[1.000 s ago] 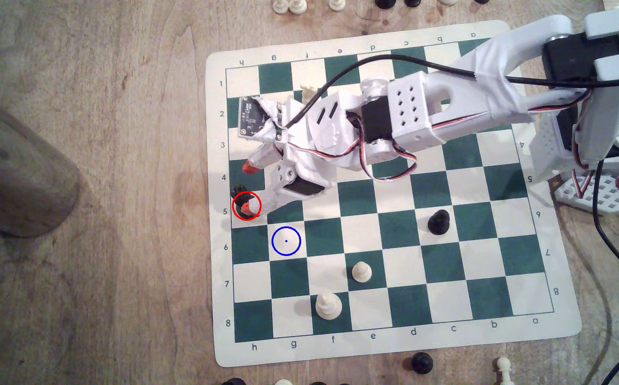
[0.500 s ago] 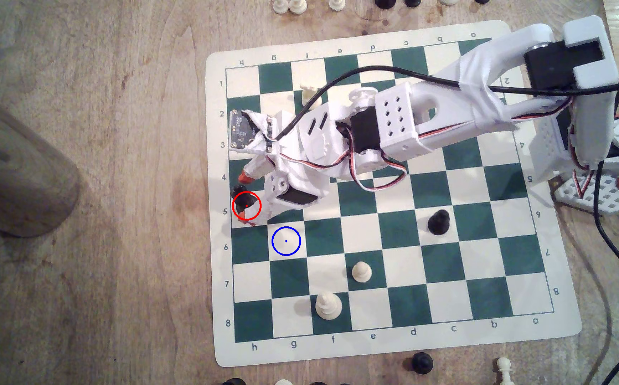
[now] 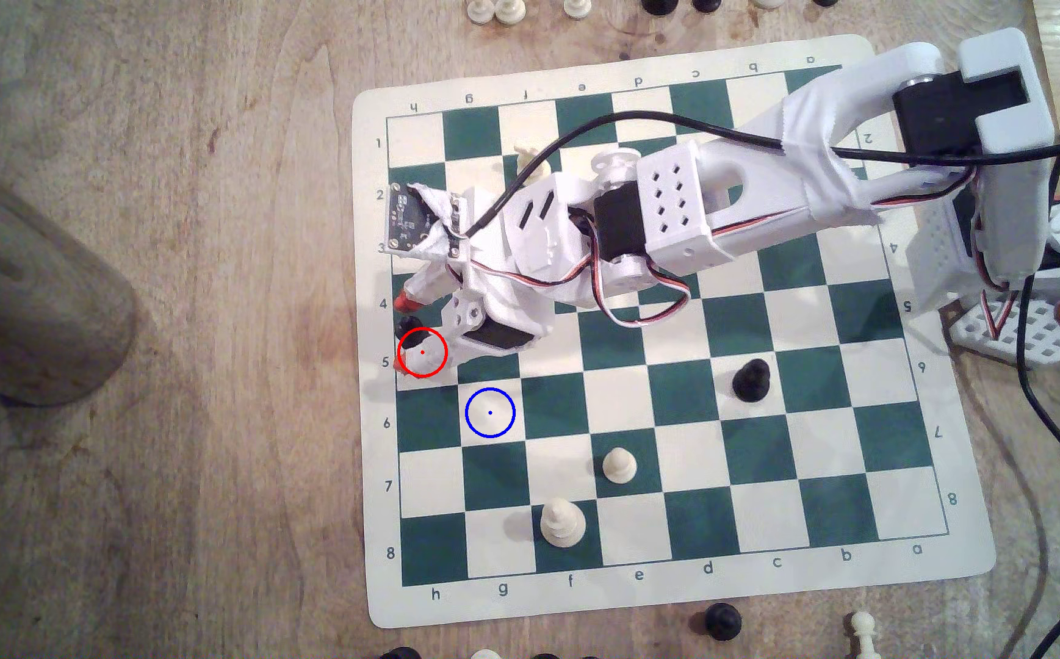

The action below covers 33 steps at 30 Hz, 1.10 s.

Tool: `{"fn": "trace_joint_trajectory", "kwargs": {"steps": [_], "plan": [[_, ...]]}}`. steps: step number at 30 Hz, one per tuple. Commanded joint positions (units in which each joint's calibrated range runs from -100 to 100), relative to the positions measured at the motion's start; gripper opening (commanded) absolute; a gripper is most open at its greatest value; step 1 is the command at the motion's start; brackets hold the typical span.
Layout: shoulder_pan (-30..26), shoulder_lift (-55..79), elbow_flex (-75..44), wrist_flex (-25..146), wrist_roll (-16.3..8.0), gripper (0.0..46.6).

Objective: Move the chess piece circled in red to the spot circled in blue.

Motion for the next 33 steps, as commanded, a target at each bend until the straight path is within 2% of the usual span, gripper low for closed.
{"fn": "trace_joint_trajectory", "kwargs": {"steps": [1,13,15,18,33], "plan": [[-0.6,-0.5,-5.2,-0.7,0.0,15.3],[-0.9,0.0,-5.7,-0.1,0.0,13.2],[-1.0,0.0,-5.8,0.1,0.1,9.3],[-1.1,-0.1,-5.8,0.5,0.1,0.2],[-0.7,-5.5,-6.3,0.8,-0.1,0.2]]}}
